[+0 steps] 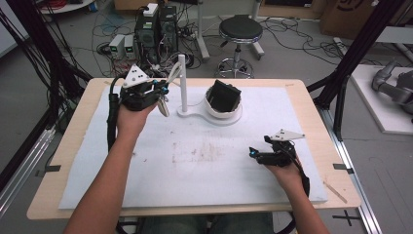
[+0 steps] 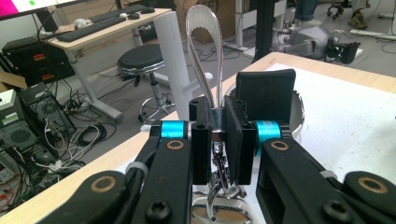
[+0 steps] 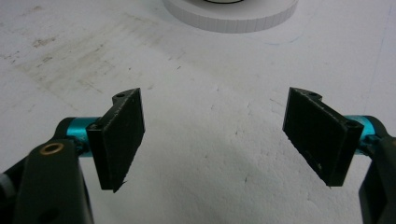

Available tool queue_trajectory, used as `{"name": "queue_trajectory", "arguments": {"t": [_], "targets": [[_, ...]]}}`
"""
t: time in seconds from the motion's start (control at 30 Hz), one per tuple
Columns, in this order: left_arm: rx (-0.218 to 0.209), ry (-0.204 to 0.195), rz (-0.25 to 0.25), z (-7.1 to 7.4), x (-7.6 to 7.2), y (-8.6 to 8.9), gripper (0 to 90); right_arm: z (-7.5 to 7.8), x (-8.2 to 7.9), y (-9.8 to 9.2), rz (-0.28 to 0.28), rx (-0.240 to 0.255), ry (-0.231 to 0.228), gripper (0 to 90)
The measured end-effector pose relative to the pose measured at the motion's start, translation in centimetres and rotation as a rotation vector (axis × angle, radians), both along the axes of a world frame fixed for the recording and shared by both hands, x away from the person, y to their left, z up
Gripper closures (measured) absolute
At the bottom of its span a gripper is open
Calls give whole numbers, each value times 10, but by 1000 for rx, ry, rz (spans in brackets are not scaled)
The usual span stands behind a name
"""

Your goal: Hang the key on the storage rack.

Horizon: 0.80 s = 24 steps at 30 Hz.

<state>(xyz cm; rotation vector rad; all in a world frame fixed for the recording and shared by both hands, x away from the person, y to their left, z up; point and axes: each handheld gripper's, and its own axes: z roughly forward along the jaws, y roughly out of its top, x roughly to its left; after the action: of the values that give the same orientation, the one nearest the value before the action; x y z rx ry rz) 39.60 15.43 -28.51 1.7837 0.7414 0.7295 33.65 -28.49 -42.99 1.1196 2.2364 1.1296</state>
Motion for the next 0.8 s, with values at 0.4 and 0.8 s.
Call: {"name": "queue_trajectory", "arguments": {"t": [0.4, 0.8], "targets": [[35, 29, 9, -7, 12, -7, 813, -1, 2, 1, 3, -3, 6, 211], [82, 65, 21, -21, 24, -16, 813, -2, 3, 1, 3, -10, 14, 211]]}}
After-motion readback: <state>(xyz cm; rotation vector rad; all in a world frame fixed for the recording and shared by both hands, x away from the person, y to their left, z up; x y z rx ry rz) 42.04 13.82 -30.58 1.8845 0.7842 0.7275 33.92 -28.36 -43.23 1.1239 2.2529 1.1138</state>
